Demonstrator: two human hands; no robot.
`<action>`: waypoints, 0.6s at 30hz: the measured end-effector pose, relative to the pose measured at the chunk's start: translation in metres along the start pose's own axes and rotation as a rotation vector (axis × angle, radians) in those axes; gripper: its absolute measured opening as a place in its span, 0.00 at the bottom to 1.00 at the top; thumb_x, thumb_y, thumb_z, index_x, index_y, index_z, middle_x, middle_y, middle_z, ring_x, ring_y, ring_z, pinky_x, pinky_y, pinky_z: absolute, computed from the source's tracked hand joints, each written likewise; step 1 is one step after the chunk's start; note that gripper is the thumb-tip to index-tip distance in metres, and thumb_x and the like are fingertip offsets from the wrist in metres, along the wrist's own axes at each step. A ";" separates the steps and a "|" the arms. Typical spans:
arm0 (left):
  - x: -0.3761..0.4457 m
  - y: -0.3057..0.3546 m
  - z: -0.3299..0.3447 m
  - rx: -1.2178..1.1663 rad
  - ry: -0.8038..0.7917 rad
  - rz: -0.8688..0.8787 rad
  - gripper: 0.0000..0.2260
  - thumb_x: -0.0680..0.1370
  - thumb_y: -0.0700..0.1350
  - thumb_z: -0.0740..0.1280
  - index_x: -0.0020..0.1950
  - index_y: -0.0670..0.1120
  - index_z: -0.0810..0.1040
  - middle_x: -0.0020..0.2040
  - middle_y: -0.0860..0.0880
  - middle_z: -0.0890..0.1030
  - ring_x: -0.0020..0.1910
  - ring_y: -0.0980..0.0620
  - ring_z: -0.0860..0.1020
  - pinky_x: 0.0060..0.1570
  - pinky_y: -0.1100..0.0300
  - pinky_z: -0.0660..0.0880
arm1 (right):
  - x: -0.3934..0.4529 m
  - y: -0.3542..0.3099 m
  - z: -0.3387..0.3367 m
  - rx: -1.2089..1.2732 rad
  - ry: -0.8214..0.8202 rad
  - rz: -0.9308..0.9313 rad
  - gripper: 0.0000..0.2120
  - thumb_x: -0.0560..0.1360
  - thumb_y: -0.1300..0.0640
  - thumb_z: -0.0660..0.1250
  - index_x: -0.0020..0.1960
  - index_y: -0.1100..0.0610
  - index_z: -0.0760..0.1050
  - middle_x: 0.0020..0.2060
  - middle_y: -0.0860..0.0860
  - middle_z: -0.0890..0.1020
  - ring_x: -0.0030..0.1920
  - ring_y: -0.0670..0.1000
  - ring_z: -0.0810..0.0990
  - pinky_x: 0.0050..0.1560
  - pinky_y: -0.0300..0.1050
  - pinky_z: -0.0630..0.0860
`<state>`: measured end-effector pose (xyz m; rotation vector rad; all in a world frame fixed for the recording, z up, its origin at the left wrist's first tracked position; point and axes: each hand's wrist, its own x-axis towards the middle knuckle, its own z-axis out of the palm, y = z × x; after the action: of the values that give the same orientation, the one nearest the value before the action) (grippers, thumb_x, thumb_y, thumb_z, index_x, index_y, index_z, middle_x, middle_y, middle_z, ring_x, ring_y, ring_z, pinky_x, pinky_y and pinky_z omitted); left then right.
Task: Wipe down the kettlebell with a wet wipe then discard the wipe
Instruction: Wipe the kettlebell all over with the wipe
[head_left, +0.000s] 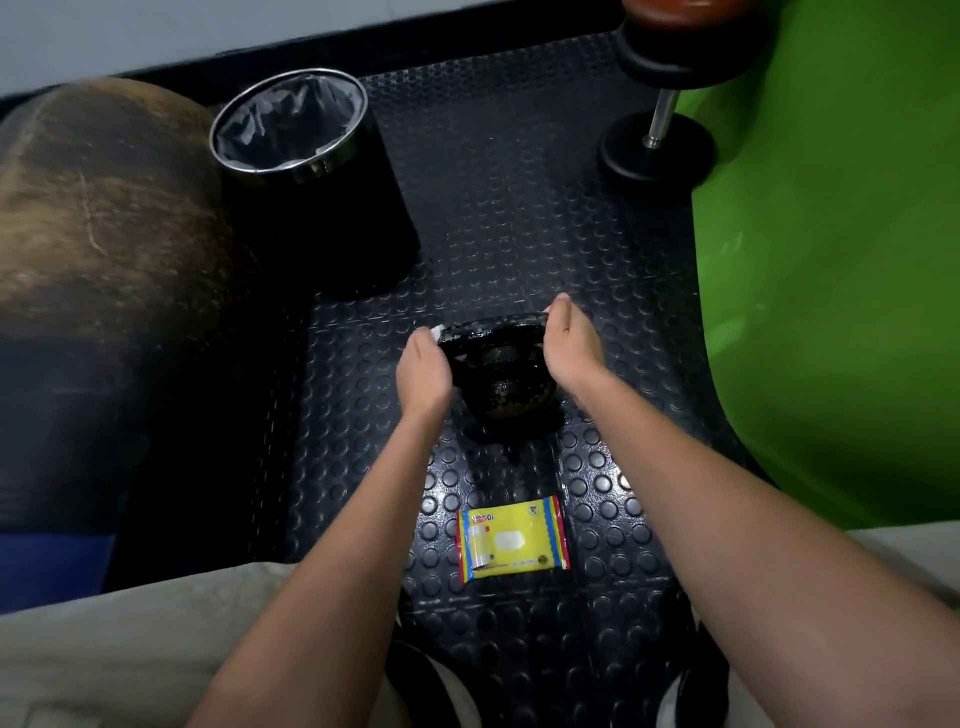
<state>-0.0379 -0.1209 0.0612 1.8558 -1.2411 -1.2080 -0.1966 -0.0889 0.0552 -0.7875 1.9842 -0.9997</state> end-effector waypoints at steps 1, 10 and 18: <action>-0.003 0.005 0.002 0.108 0.019 0.119 0.15 0.84 0.47 0.50 0.45 0.44 0.72 0.45 0.50 0.76 0.45 0.50 0.71 0.43 0.53 0.66 | 0.000 0.001 -0.001 0.001 0.001 0.001 0.28 0.84 0.42 0.42 0.72 0.55 0.70 0.69 0.54 0.74 0.70 0.56 0.70 0.72 0.57 0.65; -0.015 0.008 0.029 0.855 0.101 0.913 0.17 0.84 0.45 0.49 0.46 0.46 0.76 0.44 0.49 0.78 0.48 0.45 0.75 0.66 0.46 0.67 | -0.001 -0.002 -0.001 -0.008 0.017 -0.015 0.26 0.85 0.44 0.43 0.62 0.57 0.75 0.60 0.54 0.78 0.63 0.57 0.75 0.67 0.54 0.69; -0.014 -0.024 0.023 0.377 0.221 0.774 0.15 0.87 0.48 0.49 0.63 0.47 0.74 0.59 0.50 0.75 0.62 0.49 0.71 0.73 0.47 0.61 | 0.002 0.003 0.005 -0.040 0.014 -0.036 0.29 0.83 0.41 0.42 0.71 0.53 0.72 0.68 0.55 0.75 0.70 0.59 0.71 0.72 0.60 0.64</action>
<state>-0.0521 -0.0982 0.0372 1.4388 -1.8910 -0.3593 -0.1941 -0.0909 0.0501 -0.8431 2.0136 -0.9922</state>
